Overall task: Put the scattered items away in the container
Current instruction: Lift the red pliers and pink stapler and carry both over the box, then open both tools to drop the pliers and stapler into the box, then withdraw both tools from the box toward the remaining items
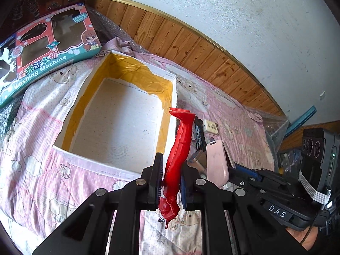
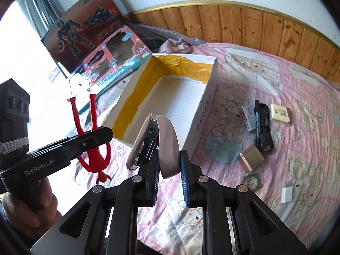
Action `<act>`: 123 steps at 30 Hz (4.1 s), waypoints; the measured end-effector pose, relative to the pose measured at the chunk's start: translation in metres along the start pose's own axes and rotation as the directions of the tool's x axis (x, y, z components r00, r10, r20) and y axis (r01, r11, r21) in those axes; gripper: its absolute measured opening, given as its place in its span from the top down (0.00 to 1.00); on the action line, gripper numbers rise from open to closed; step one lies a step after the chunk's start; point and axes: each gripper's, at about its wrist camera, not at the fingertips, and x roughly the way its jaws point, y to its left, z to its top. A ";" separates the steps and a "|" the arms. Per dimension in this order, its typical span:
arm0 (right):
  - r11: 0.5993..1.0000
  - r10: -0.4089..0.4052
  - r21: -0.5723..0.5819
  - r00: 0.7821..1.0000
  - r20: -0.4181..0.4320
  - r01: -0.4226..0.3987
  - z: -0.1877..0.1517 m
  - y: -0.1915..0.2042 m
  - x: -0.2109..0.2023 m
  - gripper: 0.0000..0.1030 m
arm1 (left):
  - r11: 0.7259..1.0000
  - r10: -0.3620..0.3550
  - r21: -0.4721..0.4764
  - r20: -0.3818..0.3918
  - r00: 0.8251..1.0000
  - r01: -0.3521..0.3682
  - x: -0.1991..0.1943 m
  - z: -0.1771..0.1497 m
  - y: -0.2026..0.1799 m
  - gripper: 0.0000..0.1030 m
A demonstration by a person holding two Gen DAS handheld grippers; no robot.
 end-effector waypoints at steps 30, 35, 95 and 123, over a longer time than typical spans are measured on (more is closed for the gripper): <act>0.997 -0.007 -0.075 0.999 -0.041 0.004 0.095 0.016 0.076 0.81 | 0.997 0.065 -0.035 -0.032 0.997 -0.066 0.047 0.083 0.042 0.86; 0.998 -0.007 -0.061 0.999 -0.051 0.004 0.115 0.005 0.096 0.81 | 0.995 0.093 -0.030 -0.061 0.994 -0.095 0.071 0.101 0.048 0.86; 0.997 0.065 0.050 0.990 -0.125 -0.060 0.117 -0.019 0.158 0.77 | 0.956 0.292 0.041 -0.213 0.933 -0.290 0.145 0.125 0.092 0.64; 0.991 0.039 0.131 0.998 -0.047 -0.033 -0.040 -0.014 0.057 0.77 | 0.960 0.245 0.179 -0.169 0.955 -0.215 0.053 0.000 0.006 0.40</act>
